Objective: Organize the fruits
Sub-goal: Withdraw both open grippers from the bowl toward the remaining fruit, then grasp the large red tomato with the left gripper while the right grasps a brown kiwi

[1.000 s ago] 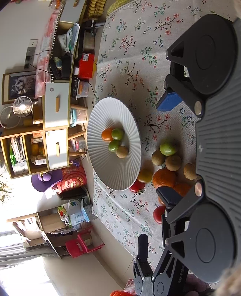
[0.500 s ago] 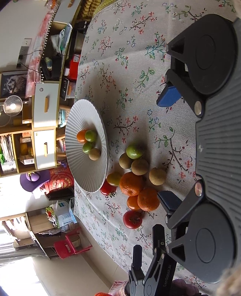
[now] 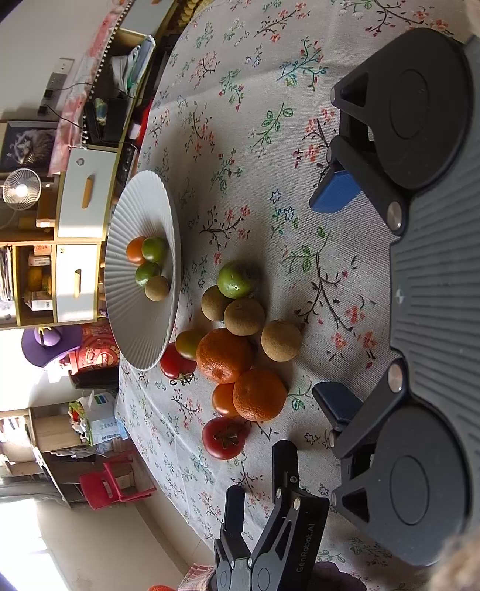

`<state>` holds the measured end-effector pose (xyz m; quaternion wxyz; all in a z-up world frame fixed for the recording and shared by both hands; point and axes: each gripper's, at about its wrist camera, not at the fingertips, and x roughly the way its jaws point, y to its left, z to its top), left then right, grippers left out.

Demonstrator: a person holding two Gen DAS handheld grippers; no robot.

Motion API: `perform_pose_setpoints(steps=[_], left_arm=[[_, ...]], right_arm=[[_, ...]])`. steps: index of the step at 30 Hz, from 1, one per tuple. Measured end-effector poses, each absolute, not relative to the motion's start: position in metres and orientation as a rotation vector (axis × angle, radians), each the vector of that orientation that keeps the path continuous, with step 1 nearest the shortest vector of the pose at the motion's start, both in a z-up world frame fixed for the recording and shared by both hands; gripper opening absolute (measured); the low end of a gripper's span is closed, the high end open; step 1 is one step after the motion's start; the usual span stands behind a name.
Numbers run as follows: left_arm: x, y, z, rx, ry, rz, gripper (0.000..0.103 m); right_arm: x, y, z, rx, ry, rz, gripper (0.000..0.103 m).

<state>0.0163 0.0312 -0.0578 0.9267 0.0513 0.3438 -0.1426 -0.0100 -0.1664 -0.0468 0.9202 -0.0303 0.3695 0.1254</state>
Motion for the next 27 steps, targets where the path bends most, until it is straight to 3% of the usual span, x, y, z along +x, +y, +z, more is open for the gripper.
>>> perform_pose_setpoints(steps=[13, 19, 27], left_arm=[[0.027, 0.028, -0.058, 0.097, 0.673, -0.314, 0.097], [0.03, 0.027, -0.054, 0.078, 0.675, -0.327, 0.087], [0.033, 0.029, -0.051, 0.042, 0.676, -0.339, 0.072]], right_arm=[[-0.009, -0.153, -0.047, -0.133, 0.718, 0.297, 0.093], [-0.009, -0.149, -0.045, -0.145, 0.707, 0.309, 0.083], [-0.008, -0.145, -0.041, -0.161, 0.697, 0.331, 0.06]])
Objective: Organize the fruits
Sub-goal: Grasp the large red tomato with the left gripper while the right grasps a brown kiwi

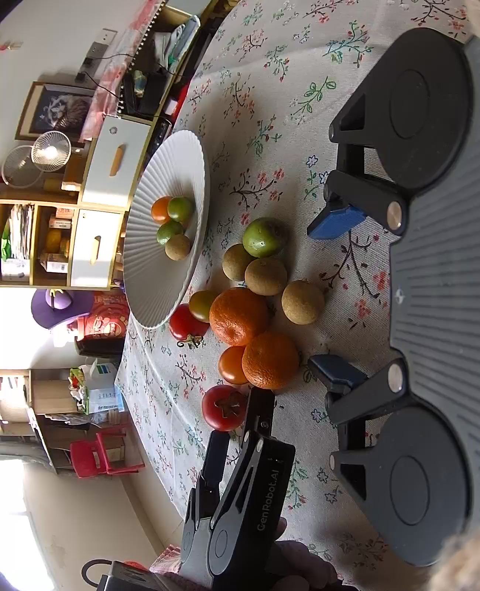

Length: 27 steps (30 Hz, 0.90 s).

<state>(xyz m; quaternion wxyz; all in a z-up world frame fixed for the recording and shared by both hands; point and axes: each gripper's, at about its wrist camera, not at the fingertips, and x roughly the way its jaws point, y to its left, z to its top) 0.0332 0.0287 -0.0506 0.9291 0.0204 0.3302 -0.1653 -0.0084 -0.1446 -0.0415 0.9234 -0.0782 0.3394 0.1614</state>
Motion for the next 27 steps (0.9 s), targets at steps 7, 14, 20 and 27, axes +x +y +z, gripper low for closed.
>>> perform_pose_setpoints(steps=[7, 14, 20, 27], left_arm=[[0.0364, 0.0317, -0.0479, -0.003, 0.687, -0.351, 0.058], [0.0378, 0.0332, -0.0463, -0.029, 0.697, -0.359, 0.05], [0.0396, 0.0356, -0.0454, -0.051, 0.703, -0.363, 0.048], [0.0401, 0.0368, -0.0439, -0.058, 0.71, -0.368, 0.045]], right_arm=[[-0.0083, -0.1439, -0.0392, -0.16, 0.692, 0.348, 0.044], [-0.009, -0.1413, -0.038, -0.166, 0.693, 0.363, 0.034], [-0.0082, -0.1415, -0.037, -0.158, 0.692, 0.36, 0.031], [-0.0059, -0.144, -0.0351, -0.145, 0.695, 0.353, 0.024]])
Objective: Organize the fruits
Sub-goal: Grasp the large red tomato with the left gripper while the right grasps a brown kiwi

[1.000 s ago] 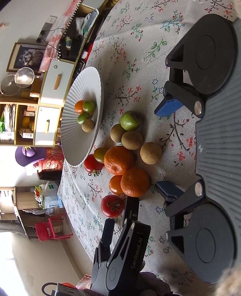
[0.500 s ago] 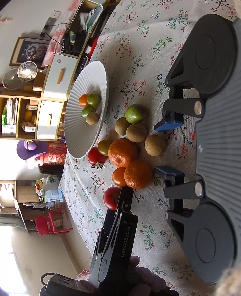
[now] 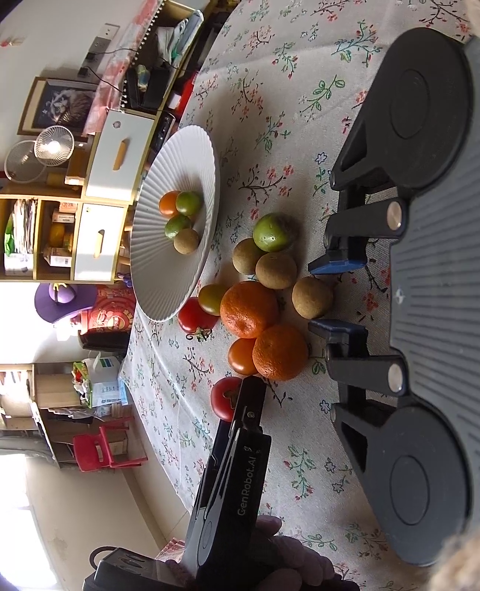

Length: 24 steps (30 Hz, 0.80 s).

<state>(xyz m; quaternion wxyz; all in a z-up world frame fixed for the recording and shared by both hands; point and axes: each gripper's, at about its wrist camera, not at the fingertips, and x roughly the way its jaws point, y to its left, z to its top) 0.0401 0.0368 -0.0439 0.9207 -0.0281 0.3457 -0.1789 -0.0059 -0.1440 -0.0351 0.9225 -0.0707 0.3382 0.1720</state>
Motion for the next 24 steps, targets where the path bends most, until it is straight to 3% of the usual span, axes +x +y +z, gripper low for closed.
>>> perform_pose_setpoints(steps=[24], left_arm=[[0.04, 0.035, -0.029, -0.059, 0.718, -0.362, 0.038]], right_arm=[[-0.004, -0.151, -0.015, -0.103, 0.646, 0.346, 0.023]])
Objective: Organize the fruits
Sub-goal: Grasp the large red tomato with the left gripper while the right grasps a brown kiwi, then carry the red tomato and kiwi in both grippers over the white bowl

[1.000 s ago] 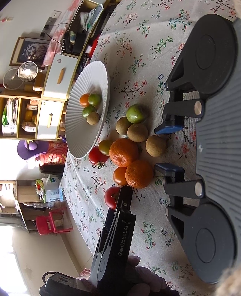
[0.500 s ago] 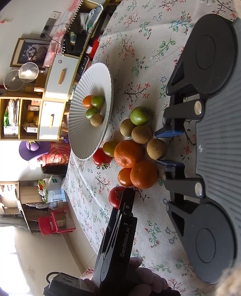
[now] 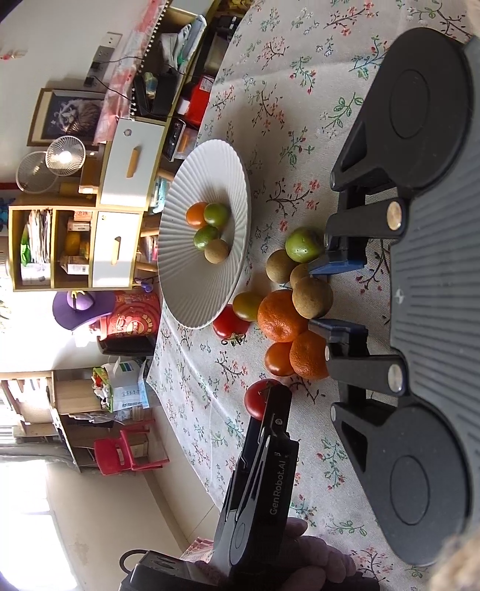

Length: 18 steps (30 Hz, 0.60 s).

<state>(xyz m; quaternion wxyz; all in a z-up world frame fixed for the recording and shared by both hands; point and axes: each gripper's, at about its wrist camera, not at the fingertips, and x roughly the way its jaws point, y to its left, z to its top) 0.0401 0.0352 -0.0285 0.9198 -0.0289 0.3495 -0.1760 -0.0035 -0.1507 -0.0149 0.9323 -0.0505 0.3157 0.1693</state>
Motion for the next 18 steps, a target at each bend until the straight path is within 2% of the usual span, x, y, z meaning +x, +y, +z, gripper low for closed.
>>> perform_pose_setpoints(steps=[18], left_arm=[[0.057, 0.007, 0.011, -0.07, 0.629, -0.375, 0.038]], right_arm=[[0.026, -0.169, 0.012, -0.046, 0.564, 0.261, 0.023]])
